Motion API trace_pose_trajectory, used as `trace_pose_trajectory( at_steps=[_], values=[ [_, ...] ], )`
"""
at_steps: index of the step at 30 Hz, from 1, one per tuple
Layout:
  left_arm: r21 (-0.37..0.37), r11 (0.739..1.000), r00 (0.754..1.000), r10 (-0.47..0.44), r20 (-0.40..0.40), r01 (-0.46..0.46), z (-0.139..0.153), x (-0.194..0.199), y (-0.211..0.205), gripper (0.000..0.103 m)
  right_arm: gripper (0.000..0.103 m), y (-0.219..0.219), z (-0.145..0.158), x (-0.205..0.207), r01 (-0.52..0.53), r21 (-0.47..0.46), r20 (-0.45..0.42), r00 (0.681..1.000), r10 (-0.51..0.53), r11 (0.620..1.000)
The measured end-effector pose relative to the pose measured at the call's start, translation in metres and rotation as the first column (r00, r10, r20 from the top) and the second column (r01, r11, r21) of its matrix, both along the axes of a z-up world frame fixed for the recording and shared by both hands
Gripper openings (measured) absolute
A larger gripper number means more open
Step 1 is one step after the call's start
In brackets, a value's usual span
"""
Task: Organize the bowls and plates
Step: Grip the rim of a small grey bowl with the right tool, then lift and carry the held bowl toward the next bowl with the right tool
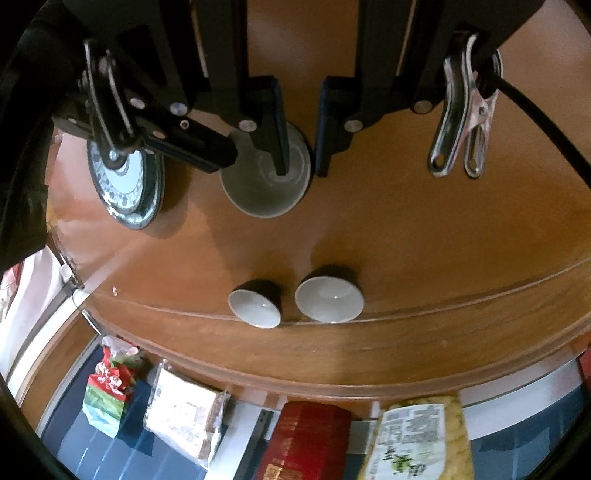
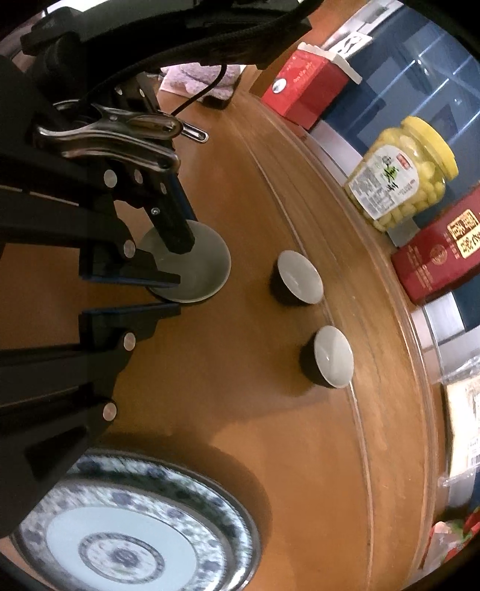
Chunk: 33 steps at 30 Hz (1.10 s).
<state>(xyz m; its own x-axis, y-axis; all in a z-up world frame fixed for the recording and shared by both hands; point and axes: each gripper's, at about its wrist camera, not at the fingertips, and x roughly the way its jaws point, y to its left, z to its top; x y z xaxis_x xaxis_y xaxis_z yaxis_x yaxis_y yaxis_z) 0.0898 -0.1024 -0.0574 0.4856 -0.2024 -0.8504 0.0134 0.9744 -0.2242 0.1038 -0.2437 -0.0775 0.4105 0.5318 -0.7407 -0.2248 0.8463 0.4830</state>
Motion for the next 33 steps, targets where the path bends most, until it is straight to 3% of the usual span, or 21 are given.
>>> trace_pose_trajectory(
  at_steps=[17, 33],
  values=[
    [-0.007, 0.999, 0.999, 0.038, -0.036, -0.038, -0.009, -0.037, 0.027, 0.014, 0.011, 0.032, -0.007, -0.029, -0.026, 0.002, -0.048, 0.998, 0.027, 1.0],
    [-0.014, 0.999, 0.997, 0.047, -0.058, -0.048, -0.014, -0.038, 0.036, 0.014, 0.012, 0.04, -0.012, -0.027, -0.023, -0.006, -0.077, 0.997, 0.022, 1.0]
  ],
)
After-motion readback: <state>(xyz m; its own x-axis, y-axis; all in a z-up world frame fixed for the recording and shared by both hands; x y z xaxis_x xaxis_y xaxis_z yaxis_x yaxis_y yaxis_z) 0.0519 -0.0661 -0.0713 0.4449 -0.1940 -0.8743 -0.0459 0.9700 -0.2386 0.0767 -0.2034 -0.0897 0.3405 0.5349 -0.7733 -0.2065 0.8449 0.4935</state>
